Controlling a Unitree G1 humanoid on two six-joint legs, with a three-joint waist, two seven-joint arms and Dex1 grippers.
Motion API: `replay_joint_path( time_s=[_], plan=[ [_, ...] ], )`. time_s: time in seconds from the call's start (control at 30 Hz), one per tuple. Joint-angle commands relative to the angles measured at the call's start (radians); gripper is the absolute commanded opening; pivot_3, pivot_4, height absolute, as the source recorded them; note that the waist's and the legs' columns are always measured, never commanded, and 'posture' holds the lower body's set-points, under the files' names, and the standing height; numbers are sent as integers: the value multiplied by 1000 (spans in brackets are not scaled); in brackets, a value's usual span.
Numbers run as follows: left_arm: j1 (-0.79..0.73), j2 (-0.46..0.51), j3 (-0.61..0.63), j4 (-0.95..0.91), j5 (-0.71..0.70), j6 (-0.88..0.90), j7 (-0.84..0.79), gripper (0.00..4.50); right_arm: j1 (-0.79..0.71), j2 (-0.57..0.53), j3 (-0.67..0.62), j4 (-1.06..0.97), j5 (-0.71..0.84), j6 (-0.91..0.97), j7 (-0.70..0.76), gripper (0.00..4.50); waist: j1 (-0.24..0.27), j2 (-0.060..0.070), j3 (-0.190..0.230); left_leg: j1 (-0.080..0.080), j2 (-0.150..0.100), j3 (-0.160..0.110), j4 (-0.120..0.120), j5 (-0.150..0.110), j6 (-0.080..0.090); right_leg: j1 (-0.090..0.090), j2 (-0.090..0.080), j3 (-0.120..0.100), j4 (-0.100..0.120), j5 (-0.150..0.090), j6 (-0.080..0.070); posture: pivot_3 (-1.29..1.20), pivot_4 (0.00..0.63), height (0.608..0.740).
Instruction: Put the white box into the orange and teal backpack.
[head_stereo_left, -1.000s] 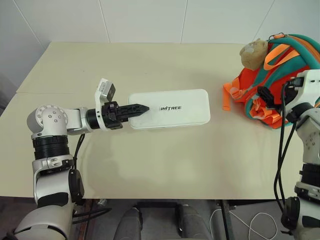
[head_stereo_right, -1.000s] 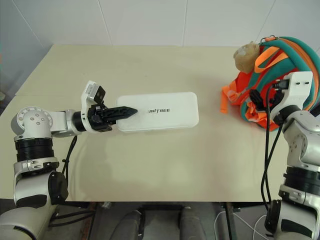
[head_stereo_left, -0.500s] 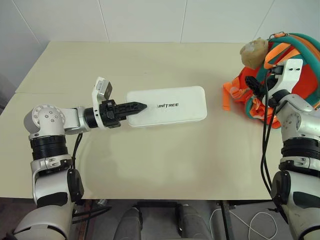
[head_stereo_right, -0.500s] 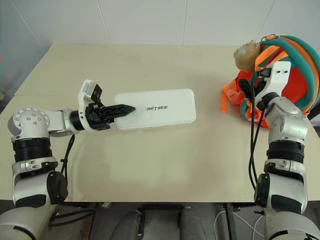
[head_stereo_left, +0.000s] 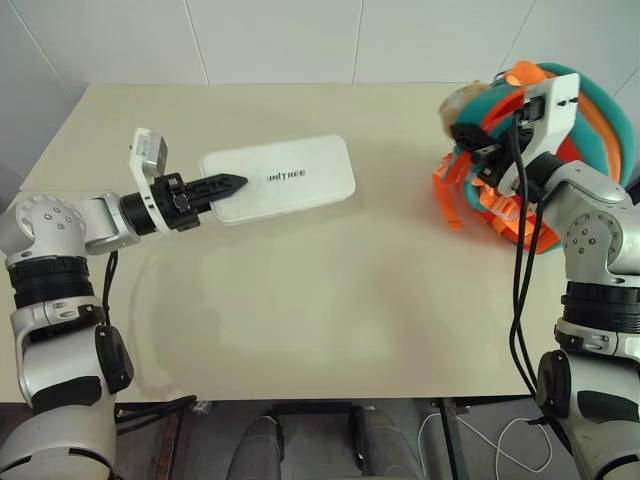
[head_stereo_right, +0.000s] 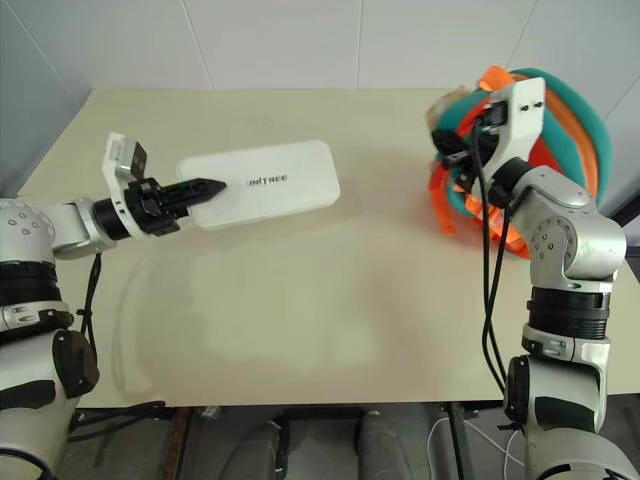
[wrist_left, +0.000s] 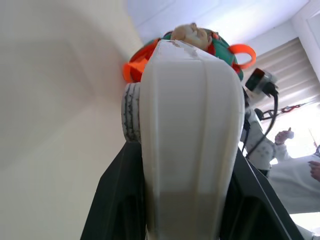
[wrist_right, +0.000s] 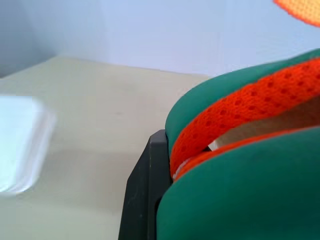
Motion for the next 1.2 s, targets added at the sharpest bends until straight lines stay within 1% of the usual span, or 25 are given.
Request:
replay_joint_path(
  time_s=[0.03,0.1,0.13,0.27,0.4,0.53,0.7,0.83,0.97,1.1,1.2],
  plan=[
    [-55,43,-15,59,30,-71,-61,1271,-23,-1,-16,-191,147,93,35,0,0,0,0,-2,0,0,0,0,0,-3,0,0,1,0,0,0,150,740],
    [-76,58,-35,96,51,-103,-85,1271,-33,4,-20,-249,220,144,41,0,0,0,0,-10,0,0,2,0,0,-11,0,0,4,0,0,0,150,740],
    [-87,66,-44,115,62,-120,-98,1271,-35,0,-16,-282,257,166,51,0,0,0,0,-11,0,0,2,0,0,-12,0,0,5,0,0,0,150,740],
    [-126,83,-69,174,100,-165,-141,1271,-30,-24,-14,-369,375,222,93,0,3,0,0,-12,0,0,2,0,0,-12,0,0,5,0,0,0,150,740],
    [-150,90,-85,208,127,-188,-173,1271,-19,-48,-7,-406,442,242,117,0,6,0,0,-12,0,0,2,0,0,-12,0,0,4,0,0,0,150,740],
    [-170,102,-95,232,148,-202,-197,1271,18,-105,-9,-493,568,280,168,0,9,0,0,-12,0,0,2,0,1,-12,0,-1,4,0,0,0,150,740],
    [-184,107,-103,247,168,-212,-220,1271,39,-170,-4,-517,641,281,197,0,9,0,0,-12,0,0,3,0,1,-12,0,0,4,-1,0,0,150,740],
    [-193,118,-113,245,180,-216,-239,1271,58,-217,-24,-526,715,273,217,0,13,-1,0,-12,0,0,4,0,1,-12,0,0,4,-1,0,0,150,740],
    [-201,130,-127,238,192,-224,-266,1271,88,-263,-8,-527,733,268,253,0,16,-1,0,-12,0,0,4,0,1,-12,0,0,5,-1,0,0,150,740],
    [-179,148,-119,183,181,-255,-315,1271,168,-316,20,-530,652,232,315,0,22,-1,1,-12,0,0,4,0,1,-12,0,0,4,-1,0,0,150,740],
    [-134,158,-79,110,150,-317,-372,1271,218,-344,16,-520,607,202,349,0,23,-1,1,-12,0,0,5,0,1,-12,0,0,5,-1,0,0,150,740]
  ],
)
